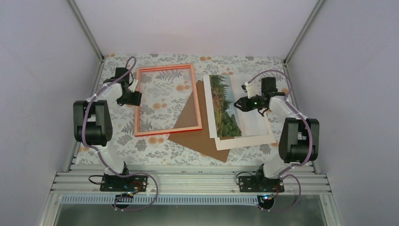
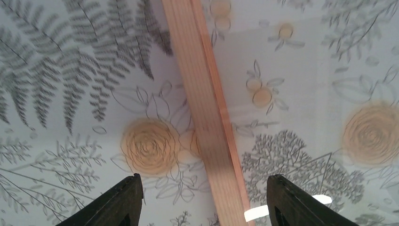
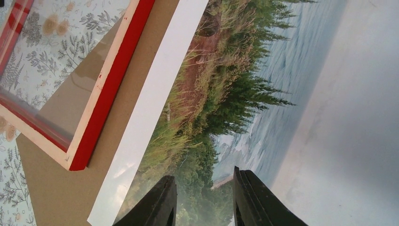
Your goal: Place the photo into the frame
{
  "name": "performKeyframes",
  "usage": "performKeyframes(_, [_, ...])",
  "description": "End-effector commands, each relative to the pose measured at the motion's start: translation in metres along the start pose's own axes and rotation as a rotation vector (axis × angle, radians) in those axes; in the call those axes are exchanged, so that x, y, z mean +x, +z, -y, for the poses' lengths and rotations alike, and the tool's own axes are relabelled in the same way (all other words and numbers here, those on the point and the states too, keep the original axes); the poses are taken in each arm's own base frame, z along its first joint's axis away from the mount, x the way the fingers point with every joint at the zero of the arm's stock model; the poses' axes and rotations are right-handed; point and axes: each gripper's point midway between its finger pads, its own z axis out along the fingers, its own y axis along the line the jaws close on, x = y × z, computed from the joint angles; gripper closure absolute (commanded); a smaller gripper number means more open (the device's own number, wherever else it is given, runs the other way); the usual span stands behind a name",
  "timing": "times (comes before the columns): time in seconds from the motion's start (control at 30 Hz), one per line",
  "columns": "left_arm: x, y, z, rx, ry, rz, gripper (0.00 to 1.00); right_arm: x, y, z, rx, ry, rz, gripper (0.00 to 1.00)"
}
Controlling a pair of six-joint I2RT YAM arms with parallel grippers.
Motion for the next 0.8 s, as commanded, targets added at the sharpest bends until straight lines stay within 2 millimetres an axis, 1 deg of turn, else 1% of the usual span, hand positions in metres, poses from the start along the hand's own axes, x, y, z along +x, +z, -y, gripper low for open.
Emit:
performKeyframes(0.0, [0.008, -0.002, -0.006, -0.041, 0.028, 0.005, 0.34, -0.004, -0.004, -0.009, -0.013, -0.022, 0.030, 0.69])
performKeyframes(0.23, [0.033, 0.025, -0.013, -0.086, 0.014, -0.080, 0.37, -0.004, -0.004, -0.009, -0.014, -0.021, 0.030, 0.69])
performKeyframes(0.4, [0.044, 0.038, -0.017, -0.105, 0.016, -0.121, 0.37, -0.003, -0.005, -0.010, -0.012, -0.024, 0.029, 0.69])
performKeyframes(0.63, [0.047, 0.041, -0.028, -0.131, 0.029, -0.132, 0.37, -0.003, -0.006, -0.010, -0.011, -0.024, 0.033, 0.69])
performKeyframes(0.7, [0.045, 0.038, -0.030, -0.113, 0.031, -0.122, 0.37, -0.003, -0.006, -0.011, -0.011, -0.024, 0.034, 0.69])
performKeyframes(0.77, [0.037, 0.033, -0.025, -0.066, 0.034, -0.092, 0.37, -0.004, -0.006, -0.011, -0.013, -0.023, 0.035, 0.69])
